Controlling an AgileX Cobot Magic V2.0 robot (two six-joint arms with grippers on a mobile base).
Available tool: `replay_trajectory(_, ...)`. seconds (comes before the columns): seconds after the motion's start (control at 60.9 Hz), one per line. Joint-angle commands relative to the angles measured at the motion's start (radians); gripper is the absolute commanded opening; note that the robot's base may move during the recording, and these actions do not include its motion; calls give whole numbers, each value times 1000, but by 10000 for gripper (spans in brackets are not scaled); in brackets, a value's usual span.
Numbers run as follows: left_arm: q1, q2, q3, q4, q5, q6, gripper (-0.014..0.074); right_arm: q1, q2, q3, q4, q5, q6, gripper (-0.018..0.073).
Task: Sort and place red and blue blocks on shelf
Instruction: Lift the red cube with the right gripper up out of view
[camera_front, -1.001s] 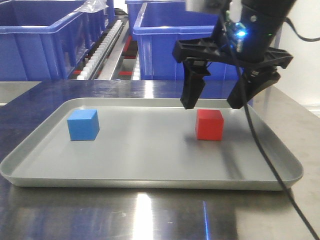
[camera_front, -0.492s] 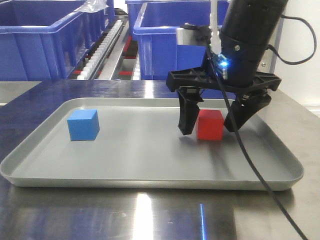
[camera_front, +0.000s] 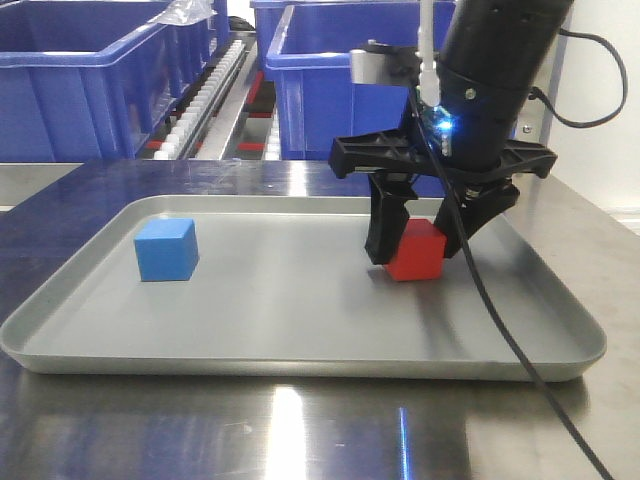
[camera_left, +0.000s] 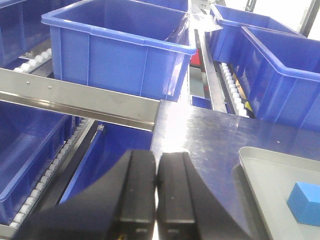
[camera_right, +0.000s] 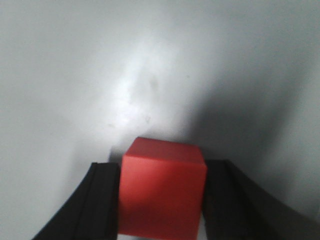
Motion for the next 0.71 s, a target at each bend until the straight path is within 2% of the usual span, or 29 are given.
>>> replay_trajectory(0.0, 1, -14, 23, -6, -86, -4, 144, -1, -86, -47, 6, -27, -2, 57)
replay_trajectory(0.361, 1, -14, 23, -6, -86, -4, 144, -25, -271, -36, -16, -169, -2, 57)
replay_trajectory(0.689, 1, -14, 23, -6, -86, -4, 144, -175, -499, 136, -40, -268, -2, 57)
